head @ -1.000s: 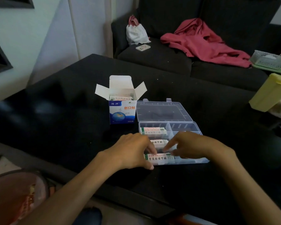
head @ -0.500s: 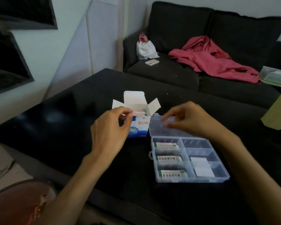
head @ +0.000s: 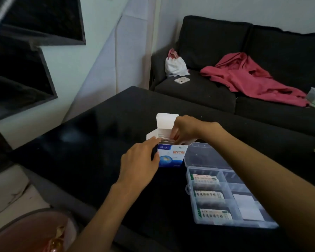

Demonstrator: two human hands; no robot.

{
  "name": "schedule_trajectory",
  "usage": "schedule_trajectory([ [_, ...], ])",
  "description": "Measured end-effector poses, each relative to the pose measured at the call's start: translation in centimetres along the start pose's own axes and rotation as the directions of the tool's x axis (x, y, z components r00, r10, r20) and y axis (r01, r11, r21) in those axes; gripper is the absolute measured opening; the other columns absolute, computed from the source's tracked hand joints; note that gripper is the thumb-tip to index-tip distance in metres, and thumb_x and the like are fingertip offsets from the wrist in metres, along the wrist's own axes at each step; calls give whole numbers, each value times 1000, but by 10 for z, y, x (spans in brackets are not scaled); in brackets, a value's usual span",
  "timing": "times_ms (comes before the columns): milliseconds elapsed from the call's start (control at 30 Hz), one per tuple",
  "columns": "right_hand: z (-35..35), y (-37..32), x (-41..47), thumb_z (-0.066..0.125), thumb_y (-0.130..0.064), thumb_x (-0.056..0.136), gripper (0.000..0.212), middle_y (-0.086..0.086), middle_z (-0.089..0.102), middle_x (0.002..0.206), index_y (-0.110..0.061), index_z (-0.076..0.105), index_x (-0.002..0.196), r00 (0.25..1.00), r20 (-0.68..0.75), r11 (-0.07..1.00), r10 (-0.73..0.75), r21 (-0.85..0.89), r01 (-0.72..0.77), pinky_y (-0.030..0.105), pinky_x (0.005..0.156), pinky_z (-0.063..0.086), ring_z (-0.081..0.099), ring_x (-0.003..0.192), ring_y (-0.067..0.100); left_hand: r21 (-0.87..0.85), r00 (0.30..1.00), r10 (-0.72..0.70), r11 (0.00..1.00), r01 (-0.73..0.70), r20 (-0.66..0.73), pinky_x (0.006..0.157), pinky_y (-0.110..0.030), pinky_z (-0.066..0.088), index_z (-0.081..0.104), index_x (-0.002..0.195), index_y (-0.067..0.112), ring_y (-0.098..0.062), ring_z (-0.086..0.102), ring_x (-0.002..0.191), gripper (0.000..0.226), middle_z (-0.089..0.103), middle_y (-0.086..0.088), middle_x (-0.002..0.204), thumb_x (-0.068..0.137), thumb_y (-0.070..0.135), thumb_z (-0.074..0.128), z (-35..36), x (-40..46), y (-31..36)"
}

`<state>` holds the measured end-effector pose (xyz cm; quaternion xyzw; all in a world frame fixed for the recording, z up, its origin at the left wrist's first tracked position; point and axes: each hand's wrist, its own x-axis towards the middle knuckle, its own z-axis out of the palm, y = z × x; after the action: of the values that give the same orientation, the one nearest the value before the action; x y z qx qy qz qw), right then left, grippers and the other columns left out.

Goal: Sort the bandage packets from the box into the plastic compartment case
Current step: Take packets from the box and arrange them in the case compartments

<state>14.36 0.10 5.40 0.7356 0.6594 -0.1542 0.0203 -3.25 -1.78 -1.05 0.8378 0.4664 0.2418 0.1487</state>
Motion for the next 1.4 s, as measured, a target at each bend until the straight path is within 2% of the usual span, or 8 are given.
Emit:
schedule_trajectory([
  [400, 19, 0, -5, 62, -14, 88, 30, 10, 65, 117, -8, 63, 118, 949, -309, 998, -67, -17, 65, 26, 79, 51, 63, 98, 21, -49, 1000, 16, 999, -16, -4, 85, -26, 47, 35, 141, 37, -11, 49, 122, 49, 51, 7, 138, 95, 36, 51, 1, 3, -4],
  [700, 24, 15, -53, 58, -15, 90, 29, 5, 66, 116, -13, 62, 118, 757, -641, 844, 128, 471, 257, 19, 80, 52, 61, 97, 7, -126, 957, 50, 988, -89, -285, 81, -22, 40, 64, 109, 25, -6, 49, 106, 27, 62, 10, 116, 96, 37, 44, 3, 5, 4],
  [800, 42, 17, -99, 59, -35, 83, 25, -15, 63, 115, -31, 66, 106, 789, -611, 750, 63, 551, 367, 27, 91, 50, 57, 108, 1, -687, 979, -178, 699, 200, 104, 60, -22, 40, 69, 78, 24, -6, 57, 69, 48, 71, 5, 83, 99, 45, 32, -6, 4, 26],
  [867, 57, 21, -129, 60, -44, 73, 25, -26, 54, 114, -42, 69, 96, 809, -587, 756, -3, 528, 386, 20, 90, 47, 47, 114, -4, -716, 839, -76, 485, 503, 538, 52, -20, 37, 70, 81, 22, -8, 60, 66, 53, 73, 4, 76, 96, 54, 31, -8, -2, 37],
  [933, 71, 28, -149, 65, -36, 69, 21, -25, 48, 107, -46, 70, 87, 833, -554, 724, -1, 574, 382, 13, 84, 48, 43, 111, -6, -654, 698, 74, 431, 622, 712, 56, -21, 41, 70, 97, 19, -10, 66, 78, 47, 74, 2, 88, 89, 58, 43, -2, -7, 41],
  [1133, 91, 40, -163, 63, -35, 73, 19, -22, 45, 87, -51, 70, 79, 927, -376, 716, 18, 652, 250, 15, 77, 43, 46, 88, -1, -631, 624, 226, 534, 563, 748, 62, -16, 46, 69, 111, 26, -7, 65, 94, 26, 72, 2, 104, 86, 30, 65, 7, -12, 48],
  [1300, 98, 40, -164, 53, -21, 91, 26, -4, 68, 96, -36, 66, 107, 922, -292, 284, 253, 934, 218, 25, 72, 57, 68, 89, 11, -723, 791, 61, 454, 521, 609, 65, -17, 53, 70, 105, 14, -8, 70, 86, 23, 75, -1, 91, 82, 17, 70, 20, -16, 56],
  [1400, 102, 40, -163, 64, -21, 83, 20, 1, 72, 90, -23, 64, 103, 899, -221, 247, 379, 960, 132, 22, 64, 56, 70, 78, 10, -760, 860, -54, 442, 477, 508, 58, -15, 53, 69, 98, 8, -6, 70, 72, 20, 74, -3, 82, 81, 16, 72, 27, -20, 66],
])
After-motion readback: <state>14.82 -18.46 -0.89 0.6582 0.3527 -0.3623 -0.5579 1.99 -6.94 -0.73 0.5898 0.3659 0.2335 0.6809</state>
